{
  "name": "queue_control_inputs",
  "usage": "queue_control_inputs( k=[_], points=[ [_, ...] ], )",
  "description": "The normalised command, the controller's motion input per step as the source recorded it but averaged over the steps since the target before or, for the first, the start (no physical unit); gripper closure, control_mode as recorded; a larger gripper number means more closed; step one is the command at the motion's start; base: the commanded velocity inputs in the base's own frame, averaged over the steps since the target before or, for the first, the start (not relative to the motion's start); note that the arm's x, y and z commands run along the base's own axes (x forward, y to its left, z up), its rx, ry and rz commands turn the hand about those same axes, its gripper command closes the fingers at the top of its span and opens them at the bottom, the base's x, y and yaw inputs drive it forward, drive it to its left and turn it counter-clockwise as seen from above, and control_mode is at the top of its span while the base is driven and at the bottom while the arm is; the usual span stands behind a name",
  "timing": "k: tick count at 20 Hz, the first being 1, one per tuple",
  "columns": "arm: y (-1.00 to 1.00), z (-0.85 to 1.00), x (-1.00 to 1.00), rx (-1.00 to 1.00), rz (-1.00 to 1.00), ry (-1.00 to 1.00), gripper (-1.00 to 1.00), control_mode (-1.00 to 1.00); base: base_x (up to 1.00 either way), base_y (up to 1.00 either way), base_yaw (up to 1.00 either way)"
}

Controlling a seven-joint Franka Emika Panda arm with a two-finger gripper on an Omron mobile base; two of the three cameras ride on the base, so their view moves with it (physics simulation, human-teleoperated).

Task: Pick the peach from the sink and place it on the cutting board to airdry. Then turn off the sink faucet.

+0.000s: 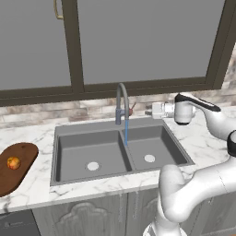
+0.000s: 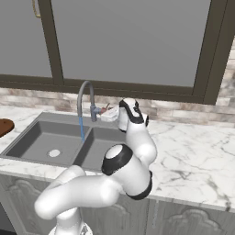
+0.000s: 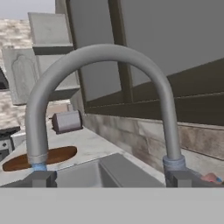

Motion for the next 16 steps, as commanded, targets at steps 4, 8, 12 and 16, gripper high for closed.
queue_control_inputs(
  k=[4, 8, 12, 16],
  points=[
    [0.06, -0.08, 0.11, 0.00, -0.04, 0.04, -1.00, -1.00, 0.00, 0.00, 0.00],
    [0.00, -0.17, 0.01, 0.00, -0.03, 0.02, -1.00, -1.00, 0.00, 0.00, 0.00],
    [0.00, -0.12, 0.05, 0.00, -0.02, 0.00, -1.00, -1.00, 0.00, 0.00, 0.00],
    [0.05, -0.01, 0.14, 0.00, -0.02, 0.00, -1.00, -1.00, 0.00, 0.00, 0.00]
  ],
)
